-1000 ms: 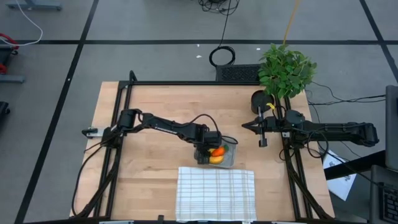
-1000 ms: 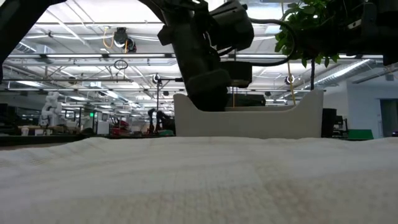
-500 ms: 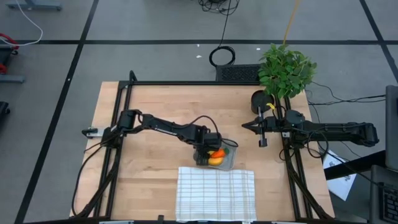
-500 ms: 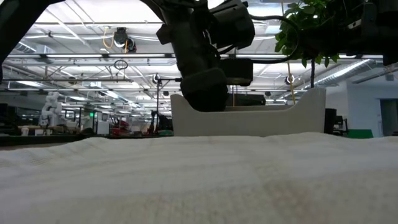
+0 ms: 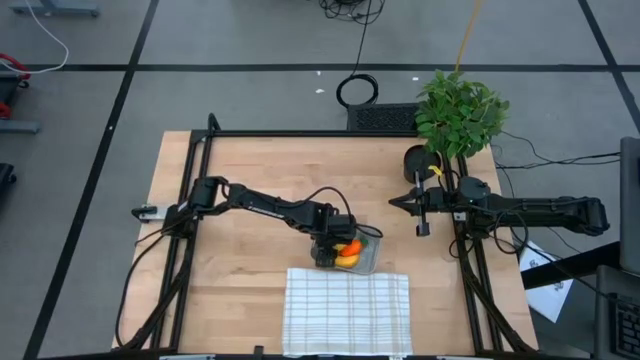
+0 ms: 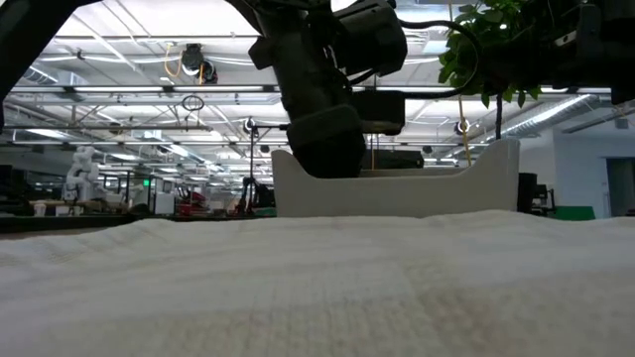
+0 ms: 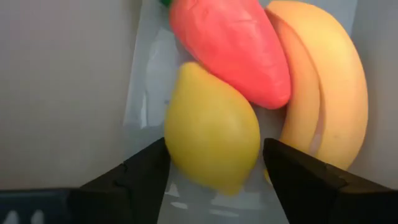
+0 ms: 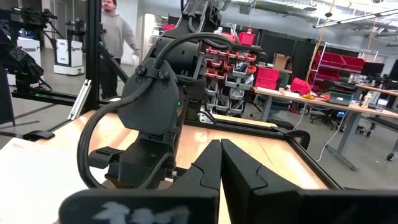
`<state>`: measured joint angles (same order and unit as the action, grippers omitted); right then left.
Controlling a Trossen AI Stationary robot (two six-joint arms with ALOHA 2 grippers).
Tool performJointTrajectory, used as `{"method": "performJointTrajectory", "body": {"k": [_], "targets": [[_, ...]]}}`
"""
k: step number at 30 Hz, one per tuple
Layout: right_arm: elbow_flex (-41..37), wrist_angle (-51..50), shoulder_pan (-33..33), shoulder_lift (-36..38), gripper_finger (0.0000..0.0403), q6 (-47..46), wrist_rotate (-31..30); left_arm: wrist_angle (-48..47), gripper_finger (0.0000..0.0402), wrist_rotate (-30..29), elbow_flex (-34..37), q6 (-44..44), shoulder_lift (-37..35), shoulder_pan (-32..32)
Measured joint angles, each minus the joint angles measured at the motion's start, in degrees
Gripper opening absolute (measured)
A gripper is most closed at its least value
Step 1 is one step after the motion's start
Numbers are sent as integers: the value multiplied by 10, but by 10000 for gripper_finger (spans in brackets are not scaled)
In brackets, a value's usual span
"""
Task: Pick and placing Produce into tupperware
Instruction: Put the yellow lemon into the gray bin, then adjust the gray bin
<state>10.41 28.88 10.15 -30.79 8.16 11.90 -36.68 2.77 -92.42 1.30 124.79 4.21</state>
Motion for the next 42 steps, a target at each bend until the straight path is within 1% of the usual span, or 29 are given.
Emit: {"method": "performJointTrajectory", "body": {"k": [3, 8, 10, 13, 20, 25, 28, 30, 32, 34, 36, 39, 42], "targets": [[0, 0, 0, 0, 0, 0, 0, 2, 265, 0, 0, 0, 0, 0], [0, 0, 0, 0, 0, 0, 0, -7, 250, -2, -6, 8, 0, 1], [0, 0, 0, 0, 0, 0, 0, -24, 244, -6, -20, 8, 1, 4], [0, 0, 0, 0, 0, 0, 0, -49, 240, -27, -46, 13, 1, 11], [0, 0, 0, 0, 0, -7, 0, -106, 239, -56, -107, 31, 1, 23], [0, 0, 0, 0, 0, -15, 0, -126, 239, -60, -134, 44, 1, 29], [0, -2, 0, 0, 0, -15, 2, -157, 239, -61, -152, 46, 1, 31], [0, -7, 0, 0, 0, -15, 2, -180, 239, -78, -164, 46, 1, 32], [0, -10, 0, 0, 0, -21, 2, -213, 232, -112, -171, 46, 1, 35], [0, -10, 0, 0, 0, -31, 2, -237, 214, -150, -178, 50, 1, 39], [0, -10, 0, 0, 0, -32, 2, -253, 184, -177, -179, 56, -4, 42], [0, -9, 0, 0, 0, -32, 2, -256, 125, -193, -180, 57, -9, 44], [0, -8, 0, 0, 0, -32, 2, -246, 62, -194, -180, 60, -16, 44]]}}
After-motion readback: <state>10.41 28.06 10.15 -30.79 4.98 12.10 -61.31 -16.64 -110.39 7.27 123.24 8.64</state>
